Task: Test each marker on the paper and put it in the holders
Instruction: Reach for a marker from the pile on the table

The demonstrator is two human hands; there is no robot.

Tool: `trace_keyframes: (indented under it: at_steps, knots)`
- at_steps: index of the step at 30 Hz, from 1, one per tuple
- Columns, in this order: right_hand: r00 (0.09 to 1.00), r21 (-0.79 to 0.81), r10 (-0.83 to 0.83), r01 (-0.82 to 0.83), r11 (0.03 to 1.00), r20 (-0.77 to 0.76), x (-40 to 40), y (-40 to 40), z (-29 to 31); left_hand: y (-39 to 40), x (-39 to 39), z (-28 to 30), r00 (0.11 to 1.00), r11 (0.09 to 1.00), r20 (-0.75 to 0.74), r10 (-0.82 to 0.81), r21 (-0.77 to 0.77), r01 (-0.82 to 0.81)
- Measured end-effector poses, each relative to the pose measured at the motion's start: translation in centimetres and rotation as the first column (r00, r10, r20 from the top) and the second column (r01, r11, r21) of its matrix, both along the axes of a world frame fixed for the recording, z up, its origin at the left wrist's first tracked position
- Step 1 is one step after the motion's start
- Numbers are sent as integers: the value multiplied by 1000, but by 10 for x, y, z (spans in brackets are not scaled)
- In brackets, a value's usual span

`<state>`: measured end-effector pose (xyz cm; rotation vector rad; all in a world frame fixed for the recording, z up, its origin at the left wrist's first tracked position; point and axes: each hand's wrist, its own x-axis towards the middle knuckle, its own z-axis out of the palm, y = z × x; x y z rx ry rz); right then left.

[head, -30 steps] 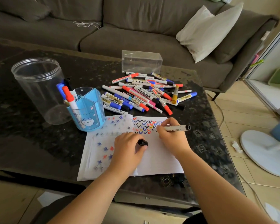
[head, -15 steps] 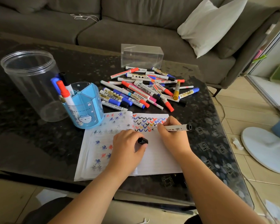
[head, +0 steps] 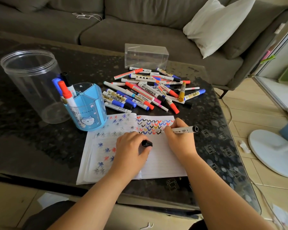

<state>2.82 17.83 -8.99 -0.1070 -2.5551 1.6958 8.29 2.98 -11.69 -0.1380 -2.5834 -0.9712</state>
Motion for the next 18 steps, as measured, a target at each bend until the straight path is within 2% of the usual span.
trace_keyframes:
  at_steps: [3, 6, 9, 11, 14, 18]
  knots:
    - [999, -23, -33, 33, 999, 4, 0, 3, 1, 0, 1, 1, 1000, 1000, 4, -3, 12, 3]
    - [998, -119, -65, 68, 991, 27, 1, 6, 3, -1, 2, 4, 999, 997, 33, -22, 74, 19]
    - [994, -170, -50, 67, 983, 101, 1, 6, 7, -4, 5, 14, 994, 977, 104, -41, 212, 18]
    - [988, -201, -12, 43, 979, 151, 3, 7, 14, -8, 8, 22, 975, 951, 214, -50, 309, -19]
    - [985, -329, 105, -56, 943, 135, 17, 9, 34, -13, 12, 40, 913, 854, 394, -107, 507, -119]
    - [980, -415, 198, -169, 894, 26, 53, 9, 66, -11, 34, 71, 891, 706, 417, -177, 685, -181]
